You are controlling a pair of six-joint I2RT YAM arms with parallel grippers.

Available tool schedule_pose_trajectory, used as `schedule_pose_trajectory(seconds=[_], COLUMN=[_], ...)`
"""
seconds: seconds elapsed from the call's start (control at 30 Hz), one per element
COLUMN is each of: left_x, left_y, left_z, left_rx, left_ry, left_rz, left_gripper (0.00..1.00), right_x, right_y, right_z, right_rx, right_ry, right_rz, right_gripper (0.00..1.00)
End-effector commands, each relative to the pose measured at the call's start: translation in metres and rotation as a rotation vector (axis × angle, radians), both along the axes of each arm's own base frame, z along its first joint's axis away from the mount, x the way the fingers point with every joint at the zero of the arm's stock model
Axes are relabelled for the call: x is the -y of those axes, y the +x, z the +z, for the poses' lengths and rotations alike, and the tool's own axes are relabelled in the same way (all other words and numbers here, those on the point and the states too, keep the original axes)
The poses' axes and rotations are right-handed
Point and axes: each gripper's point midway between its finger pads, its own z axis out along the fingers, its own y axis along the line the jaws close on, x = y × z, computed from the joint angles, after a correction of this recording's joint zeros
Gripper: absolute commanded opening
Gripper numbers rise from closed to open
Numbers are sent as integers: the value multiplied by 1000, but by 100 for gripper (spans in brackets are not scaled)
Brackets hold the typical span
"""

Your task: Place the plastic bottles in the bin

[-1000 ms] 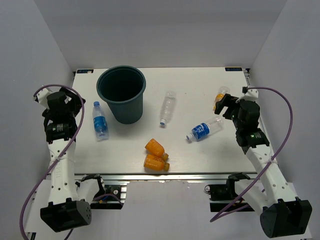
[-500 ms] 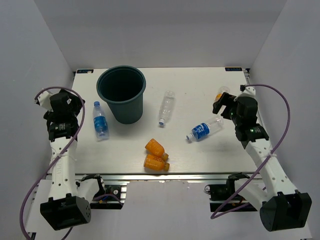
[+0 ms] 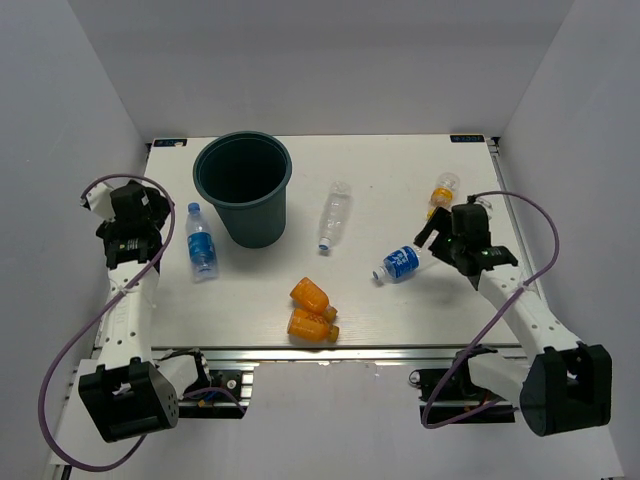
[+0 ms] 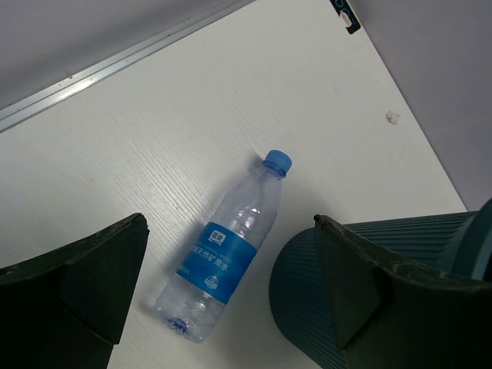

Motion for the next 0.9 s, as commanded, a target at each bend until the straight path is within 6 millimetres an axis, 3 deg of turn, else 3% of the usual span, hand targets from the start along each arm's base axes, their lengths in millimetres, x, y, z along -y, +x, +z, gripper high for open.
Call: schedule_pose_trajectory(seconds=[0.0,0.17,0.4,0.5,0.67,0.7,0.77,0.8,0.83,0.87], left_x=[-3,-6,-10,-9,-10,-11,-9,-9,-7,-6], left_y=[1,0,-1,1,1,1,2,4,5,7], left_z=[4,4,-3,-3,-6,-6,-6,-6,-8,-9], left_rx=[20,19,4,2,-6,-6,-1,3,0,-2], left_ry=[29,39,44,41,45,47,43,40,34,32], left_rz=[2,18,40,32,36,38,31,26,15,10], left_gripper=[98,98,98,98,98,98,98,98,98,98], right_x=[-13,-21,1,-1,-15,-19,-36,-55,-73,-86], right_y=[6,10,-2,2,14,14,21,23,28,30], right_z=[-9,-39,-84,-81,-41,-33,3,20,54,76], right_rx=[10,-61,-130,-89,74,89,178,225,318,375], right_ry=[29,-5,-71,-71,-45,-31,-4,41,78,100], right_rz=[-39,-66,-209,-194,-130,-105,-11,82,159,225], right_gripper=[89,89,88,78,45,42,39,39,38,38])
